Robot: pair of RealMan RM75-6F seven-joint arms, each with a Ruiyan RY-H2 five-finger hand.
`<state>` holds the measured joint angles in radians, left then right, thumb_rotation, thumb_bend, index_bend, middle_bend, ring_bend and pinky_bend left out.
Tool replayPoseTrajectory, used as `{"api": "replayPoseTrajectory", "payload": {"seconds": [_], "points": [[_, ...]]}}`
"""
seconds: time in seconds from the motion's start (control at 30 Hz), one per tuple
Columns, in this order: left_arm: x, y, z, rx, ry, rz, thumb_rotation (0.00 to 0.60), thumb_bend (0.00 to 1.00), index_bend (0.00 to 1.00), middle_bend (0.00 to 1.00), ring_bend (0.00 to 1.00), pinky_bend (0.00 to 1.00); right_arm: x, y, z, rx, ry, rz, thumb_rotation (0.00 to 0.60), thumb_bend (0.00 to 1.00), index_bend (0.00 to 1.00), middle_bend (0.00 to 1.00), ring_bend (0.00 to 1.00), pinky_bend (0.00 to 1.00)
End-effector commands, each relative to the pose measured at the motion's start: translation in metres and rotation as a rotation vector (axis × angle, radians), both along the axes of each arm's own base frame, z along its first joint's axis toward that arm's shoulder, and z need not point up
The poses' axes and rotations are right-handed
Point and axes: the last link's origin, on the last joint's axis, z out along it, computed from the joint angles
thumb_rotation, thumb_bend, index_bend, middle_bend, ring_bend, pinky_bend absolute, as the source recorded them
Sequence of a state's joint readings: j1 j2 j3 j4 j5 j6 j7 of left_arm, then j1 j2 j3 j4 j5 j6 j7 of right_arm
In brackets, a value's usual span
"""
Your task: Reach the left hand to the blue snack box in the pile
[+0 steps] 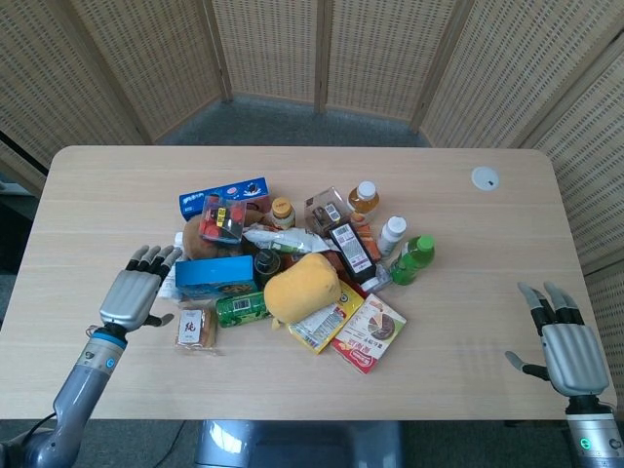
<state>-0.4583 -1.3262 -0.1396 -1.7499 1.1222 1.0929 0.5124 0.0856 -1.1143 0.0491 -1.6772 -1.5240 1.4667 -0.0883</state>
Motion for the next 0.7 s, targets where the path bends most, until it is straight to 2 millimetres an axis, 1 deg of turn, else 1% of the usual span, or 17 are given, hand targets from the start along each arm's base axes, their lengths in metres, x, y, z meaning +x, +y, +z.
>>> {"api": "replayPoseTrajectory", "payload": {"seconds": [0.03,0.27,0.47,0.7], "points": [[0.003,0.003,-0.007,-0.012,-0.003,-0.004,0.600,0.00,0.00,0.00,0.00,0.00,-0.001,0.000,0.000,0.003,-0.001,-0.003,0.600,0.00,0.00,0.00,0.00,0.00],[0.009,0.006,-0.026,-0.024,0.001,-0.006,0.600,0.00,0.00,0.00,0.00,0.00,-0.002,-0.001,-0.001,0.009,-0.008,-0.006,0.600,0.00,0.00,0.00,0.00,0.00],[0.013,0.012,-0.038,0.009,-0.007,-0.027,0.600,0.00,0.00,0.00,0.00,0.00,-0.002,-0.001,-0.001,0.011,-0.013,-0.006,0.600,0.00,0.00,0.00,0.00,0.00],[0.010,0.018,-0.055,0.033,0.006,-0.048,0.600,0.00,0.00,0.00,0.00,0.00,-0.001,0.000,0.000,0.014,-0.022,-0.002,0.600,0.00,0.00,0.00,0.00,0.00]]}}
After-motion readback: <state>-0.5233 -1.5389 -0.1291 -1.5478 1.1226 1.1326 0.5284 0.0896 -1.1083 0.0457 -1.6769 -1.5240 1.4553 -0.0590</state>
